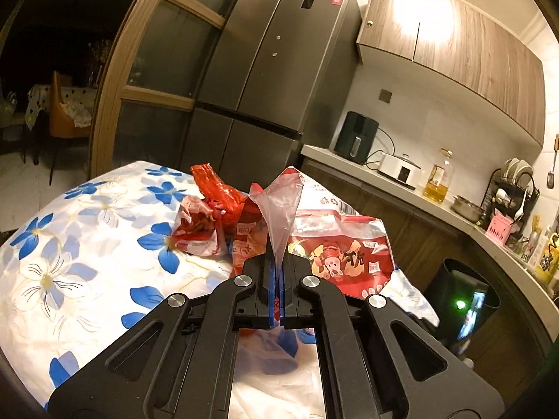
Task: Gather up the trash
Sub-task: 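Grasp the red snack bag with the left gripper while the right gripper grasps the lilac bag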
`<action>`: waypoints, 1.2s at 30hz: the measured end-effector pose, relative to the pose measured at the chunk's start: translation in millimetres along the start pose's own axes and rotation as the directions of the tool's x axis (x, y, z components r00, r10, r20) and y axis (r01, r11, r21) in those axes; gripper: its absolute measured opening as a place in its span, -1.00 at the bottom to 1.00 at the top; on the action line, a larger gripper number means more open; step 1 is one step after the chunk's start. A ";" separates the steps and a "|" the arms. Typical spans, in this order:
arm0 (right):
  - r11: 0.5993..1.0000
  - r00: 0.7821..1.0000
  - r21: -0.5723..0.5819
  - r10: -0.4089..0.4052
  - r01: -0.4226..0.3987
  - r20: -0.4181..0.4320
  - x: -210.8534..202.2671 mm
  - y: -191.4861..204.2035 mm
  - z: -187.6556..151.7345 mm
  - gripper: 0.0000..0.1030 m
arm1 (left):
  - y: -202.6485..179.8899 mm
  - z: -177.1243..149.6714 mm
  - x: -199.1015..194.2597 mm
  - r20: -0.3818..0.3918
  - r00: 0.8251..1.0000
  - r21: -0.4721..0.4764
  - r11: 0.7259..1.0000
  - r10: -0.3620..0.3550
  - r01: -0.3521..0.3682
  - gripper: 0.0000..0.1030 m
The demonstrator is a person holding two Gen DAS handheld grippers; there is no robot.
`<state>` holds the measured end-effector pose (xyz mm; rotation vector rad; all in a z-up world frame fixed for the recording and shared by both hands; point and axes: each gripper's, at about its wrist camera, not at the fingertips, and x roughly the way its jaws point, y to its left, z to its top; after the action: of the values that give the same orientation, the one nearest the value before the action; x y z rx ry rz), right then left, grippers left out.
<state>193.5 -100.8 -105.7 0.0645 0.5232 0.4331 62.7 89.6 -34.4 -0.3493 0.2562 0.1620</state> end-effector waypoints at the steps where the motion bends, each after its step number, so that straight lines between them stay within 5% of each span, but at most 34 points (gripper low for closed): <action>1: 1.000 1.000 0.005 0.009 -0.008 -0.015 3.7 0.2 -0.7 0.08 | 0.6 -0.5 0.4 0.000 1.000 0.001 1.000 -0.002 0.002 -1.00; 7: 1.000 0.998 -0.002 0.031 -0.031 -0.051 11.9 4.3 -3.6 -0.25 | 0.2 -2.3 4.1 -0.013 1.000 0.002 1.000 -0.015 0.015 -1.00; 11: 0.998 0.996 -0.016 0.058 -0.059 -0.061 13.6 7.2 -4.3 -0.70 | -1.1 -2.4 4.4 -0.013 1.000 0.002 1.000 -0.015 0.015 -1.00; 17: 0.996 0.996 -0.016 0.084 -0.085 -0.041 6.3 8.2 -3.9 -0.95 | -2.1 -2.1 5.3 -0.012 1.000 0.009 1.000 -0.013 0.013 -1.00; 36: 0.996 0.989 0.043 0.071 -0.077 0.131 -74.6 -40.0 26.8 -0.98 | -32.1 -6.2 3.7 -0.008 0.999 0.058 0.997 -0.044 0.044 -1.00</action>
<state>164.1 -166.8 -54.1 0.1578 0.4045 0.4857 71.3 58.0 -30.9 -0.2972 0.2591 0.1099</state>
